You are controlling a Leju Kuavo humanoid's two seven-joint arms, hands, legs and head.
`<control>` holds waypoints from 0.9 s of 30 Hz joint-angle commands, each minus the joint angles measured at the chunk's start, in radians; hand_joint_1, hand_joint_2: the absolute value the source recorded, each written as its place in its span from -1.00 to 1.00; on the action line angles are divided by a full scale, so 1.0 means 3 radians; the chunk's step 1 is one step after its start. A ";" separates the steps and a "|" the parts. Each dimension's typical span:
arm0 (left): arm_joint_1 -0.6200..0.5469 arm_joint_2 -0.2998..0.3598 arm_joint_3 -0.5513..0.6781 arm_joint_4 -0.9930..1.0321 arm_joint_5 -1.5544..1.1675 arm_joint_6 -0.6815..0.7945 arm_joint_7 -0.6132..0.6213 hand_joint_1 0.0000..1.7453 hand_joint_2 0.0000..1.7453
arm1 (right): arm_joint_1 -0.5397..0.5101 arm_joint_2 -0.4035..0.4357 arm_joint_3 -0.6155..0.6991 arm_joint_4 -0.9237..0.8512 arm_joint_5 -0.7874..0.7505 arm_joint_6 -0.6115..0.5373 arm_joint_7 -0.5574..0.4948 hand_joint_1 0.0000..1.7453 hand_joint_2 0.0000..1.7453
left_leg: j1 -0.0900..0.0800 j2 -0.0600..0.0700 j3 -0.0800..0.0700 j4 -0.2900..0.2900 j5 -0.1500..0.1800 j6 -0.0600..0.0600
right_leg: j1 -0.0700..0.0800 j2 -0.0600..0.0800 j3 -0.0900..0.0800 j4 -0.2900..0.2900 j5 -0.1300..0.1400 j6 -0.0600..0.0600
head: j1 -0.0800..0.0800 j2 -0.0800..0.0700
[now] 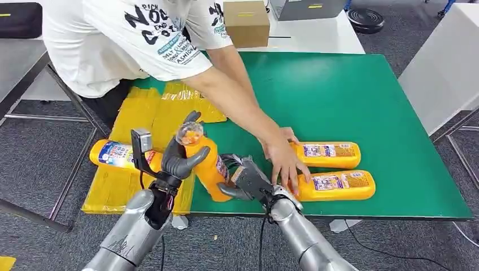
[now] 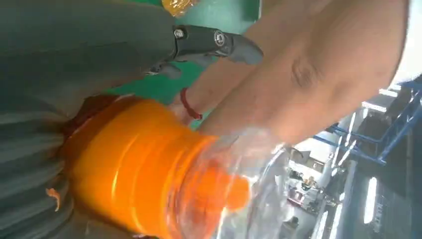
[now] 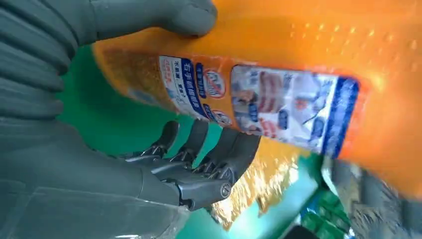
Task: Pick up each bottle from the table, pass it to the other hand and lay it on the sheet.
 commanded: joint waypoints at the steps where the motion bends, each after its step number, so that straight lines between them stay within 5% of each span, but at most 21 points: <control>1: -0.0236 0.0028 0.0009 0.0357 -0.0026 0.0030 -0.0013 -1.00 1.00 | -0.0198 -0.0035 0.0246 0.0439 0.0075 0.0055 0.0065 1.00 1.00 | 0.0005 0.0001 0.0012 0.0002 -0.0006 -0.0006 | 0.0005 -0.0001 0.0013 0.0000 -0.0006 -0.0006 | 0.0001 0.0000; 15: -0.0179 0.0147 0.0090 0.0359 -0.0126 -0.0020 -0.0095 -1.00 1.00 | -0.0227 -0.0112 0.0214 0.0601 0.0162 0.0052 0.0183 1.00 1.00 | 0.0006 0.0003 0.0031 -0.0002 -0.0006 -0.0008 | 0.0007 -0.0002 0.0028 -0.0003 -0.0006 -0.0008 | 0.0000 0.0000; 16: -0.0163 0.0163 0.0047 0.0319 -0.0176 -0.0052 -0.0115 -0.60 1.00 | -0.0223 -0.0104 0.0189 0.0589 0.0145 0.0045 0.0186 1.00 1.00 | 0.0005 0.0003 0.0028 -0.0004 -0.0003 -0.0008 | 0.0006 -0.0002 0.0026 -0.0005 -0.0003 -0.0007 | 0.0001 0.0000; 17: -0.0149 0.0163 0.0046 0.0306 -0.0188 -0.0055 -0.0119 0.52 1.00 | -0.0221 -0.0105 0.0179 0.0581 0.0144 0.0036 0.0185 1.00 1.00 | 0.0004 0.0003 0.0026 -0.0004 -0.0002 -0.0007 | 0.0005 -0.0001 0.0023 -0.0005 -0.0002 -0.0006 | 0.0000 0.0000; 18: -0.0133 0.0188 -0.0011 0.0291 -0.0299 -0.0035 -0.0126 0.88 1.00 | -0.0212 -0.0103 0.0126 0.0558 0.0093 0.0061 0.0154 1.00 1.00 | 0.0003 0.0003 0.0025 -0.0003 0.0000 -0.0007 | 0.0003 -0.0001 0.0021 -0.0004 -0.0001 -0.0005 | 0.0001 0.0000; 27: -0.0117 0.0249 -0.0060 0.0303 -0.0943 0.0168 -0.0098 1.00 1.00 | -0.0136 -0.0125 -0.0027 0.0430 0.0008 0.0029 0.0145 1.00 1.00 | 0.0002 0.0000 0.0034 -0.0004 0.0000 -0.0008 | 0.0003 -0.0002 0.0033 -0.0004 -0.0002 -0.0005 | 0.0000 0.0000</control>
